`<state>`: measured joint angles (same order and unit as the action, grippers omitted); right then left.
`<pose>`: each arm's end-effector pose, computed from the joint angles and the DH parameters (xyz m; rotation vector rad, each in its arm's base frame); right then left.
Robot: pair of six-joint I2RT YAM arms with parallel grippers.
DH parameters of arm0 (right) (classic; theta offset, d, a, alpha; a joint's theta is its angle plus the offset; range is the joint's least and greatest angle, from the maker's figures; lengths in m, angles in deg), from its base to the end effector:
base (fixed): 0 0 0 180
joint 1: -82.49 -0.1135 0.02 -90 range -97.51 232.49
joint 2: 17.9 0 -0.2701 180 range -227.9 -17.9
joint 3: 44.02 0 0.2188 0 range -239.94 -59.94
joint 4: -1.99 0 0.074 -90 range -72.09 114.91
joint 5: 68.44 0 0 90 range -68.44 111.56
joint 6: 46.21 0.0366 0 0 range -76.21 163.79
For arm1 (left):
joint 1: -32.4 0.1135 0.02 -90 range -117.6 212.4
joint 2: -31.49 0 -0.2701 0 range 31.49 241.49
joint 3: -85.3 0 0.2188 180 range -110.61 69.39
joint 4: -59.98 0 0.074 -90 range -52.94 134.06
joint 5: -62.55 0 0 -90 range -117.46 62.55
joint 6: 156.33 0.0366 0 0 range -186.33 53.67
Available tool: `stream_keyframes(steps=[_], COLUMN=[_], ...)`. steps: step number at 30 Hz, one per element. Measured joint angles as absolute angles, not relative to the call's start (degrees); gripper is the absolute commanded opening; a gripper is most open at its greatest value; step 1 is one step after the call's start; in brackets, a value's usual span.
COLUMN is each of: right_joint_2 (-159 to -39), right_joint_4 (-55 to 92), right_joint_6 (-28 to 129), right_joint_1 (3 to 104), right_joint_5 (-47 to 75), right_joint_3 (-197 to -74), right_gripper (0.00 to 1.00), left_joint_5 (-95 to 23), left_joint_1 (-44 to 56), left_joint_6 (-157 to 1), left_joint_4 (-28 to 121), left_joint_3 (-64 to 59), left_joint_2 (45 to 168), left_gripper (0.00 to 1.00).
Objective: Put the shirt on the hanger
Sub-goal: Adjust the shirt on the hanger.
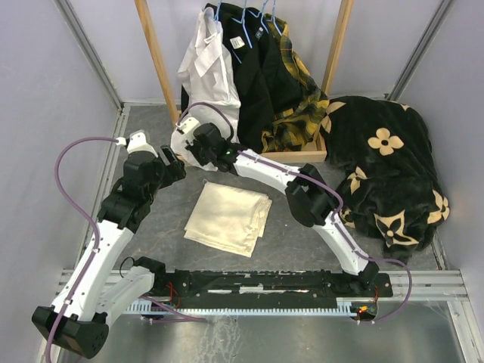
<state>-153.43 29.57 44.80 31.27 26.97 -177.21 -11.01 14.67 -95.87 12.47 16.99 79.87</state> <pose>0.3328 0.4087 0.2387 -0.8478 1.9460 0.4501 0.1394 -0.0337 0.3395 -0.3857 2.0014 -0.2245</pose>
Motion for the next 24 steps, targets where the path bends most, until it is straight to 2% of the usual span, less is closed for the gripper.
stream_keyframes(steps=[3, 7, 13, 20, 24], right_joint_2=[-157.78, -162.26, -171.3, -172.97, -167.37], right_joint_4=[28.8, 26.59, 27.27, 27.07, 23.71], right_joint_6=[42.66, 40.5, 38.97, 38.2, 37.04], right_joint_1=[31.81, 33.06, 35.92, 39.29, 39.53], right_joint_5=[29.92, 35.5, 42.19, 43.61, 39.48], right_joint_3=[-182.26, -185.97, -198.7, -200.38, -190.19], right_gripper=[0.05, 0.14, 0.25, 0.52, 0.67], left_joint_5=[-10.96, -10.94, -10.83, -10.83, -10.83], left_joint_1=[14.67, 14.67, 14.67, 14.67, 14.67], left_joint_6=[-95.87, -95.87, -95.83, -95.83, -95.83], left_joint_4=[12.32, 12.23, 11.6, 11.18, 11.16], left_joint_3=[16.99, 16.99, 16.99, 17.03, 17.6], left_joint_2=[79.1, 78.16, 77.81, 77.81, 77.53], left_gripper=[0.85, 0.85, 0.85, 0.85, 0.85])
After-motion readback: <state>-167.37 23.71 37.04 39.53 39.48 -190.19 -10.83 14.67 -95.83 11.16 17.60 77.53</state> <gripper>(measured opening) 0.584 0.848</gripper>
